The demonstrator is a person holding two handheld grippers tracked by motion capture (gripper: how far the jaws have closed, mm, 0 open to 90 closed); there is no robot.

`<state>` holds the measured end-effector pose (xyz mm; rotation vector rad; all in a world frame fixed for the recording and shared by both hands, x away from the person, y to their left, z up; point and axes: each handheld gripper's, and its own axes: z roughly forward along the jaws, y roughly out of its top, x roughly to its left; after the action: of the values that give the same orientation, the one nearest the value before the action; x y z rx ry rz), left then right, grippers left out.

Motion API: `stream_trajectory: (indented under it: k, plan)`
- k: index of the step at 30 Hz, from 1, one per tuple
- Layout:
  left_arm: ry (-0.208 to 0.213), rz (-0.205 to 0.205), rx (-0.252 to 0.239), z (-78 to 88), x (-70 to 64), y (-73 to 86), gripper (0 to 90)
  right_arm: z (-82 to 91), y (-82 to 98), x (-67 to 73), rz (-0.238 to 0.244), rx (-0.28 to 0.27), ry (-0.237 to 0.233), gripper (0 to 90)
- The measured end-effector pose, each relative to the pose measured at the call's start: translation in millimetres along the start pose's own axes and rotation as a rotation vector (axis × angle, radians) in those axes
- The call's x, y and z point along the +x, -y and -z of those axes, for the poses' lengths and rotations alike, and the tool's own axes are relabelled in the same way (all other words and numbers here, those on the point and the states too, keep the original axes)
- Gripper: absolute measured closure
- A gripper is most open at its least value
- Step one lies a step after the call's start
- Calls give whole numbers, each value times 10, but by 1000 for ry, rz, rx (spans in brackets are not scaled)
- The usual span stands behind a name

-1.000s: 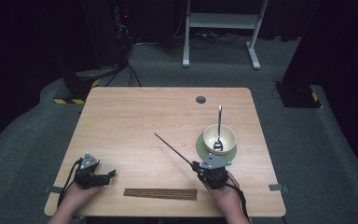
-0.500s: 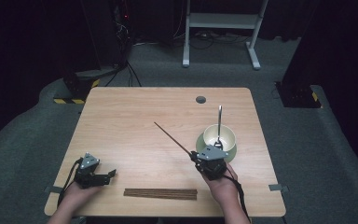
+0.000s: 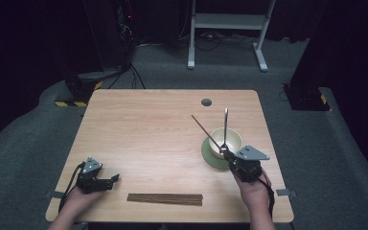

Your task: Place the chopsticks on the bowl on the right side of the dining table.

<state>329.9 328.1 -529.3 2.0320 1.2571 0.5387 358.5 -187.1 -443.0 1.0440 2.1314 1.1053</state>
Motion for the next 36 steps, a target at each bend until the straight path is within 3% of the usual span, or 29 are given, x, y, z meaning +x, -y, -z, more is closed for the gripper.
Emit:
stream_trajectory:
  k: [6, 13, 36]
  plan:
    - [3, -2, 0, -2, 1, -2, 139, 35, 80, -147, -30, 11, 40, 842]
    - [1, -2, 0, -1, 0, -1, 140, -33, 148, -216, -49, 41, 76, 842]
    - [4, -2, -1, 0, 1, 0, 141, -100, 197, -259, -48, 61, 87, 834]
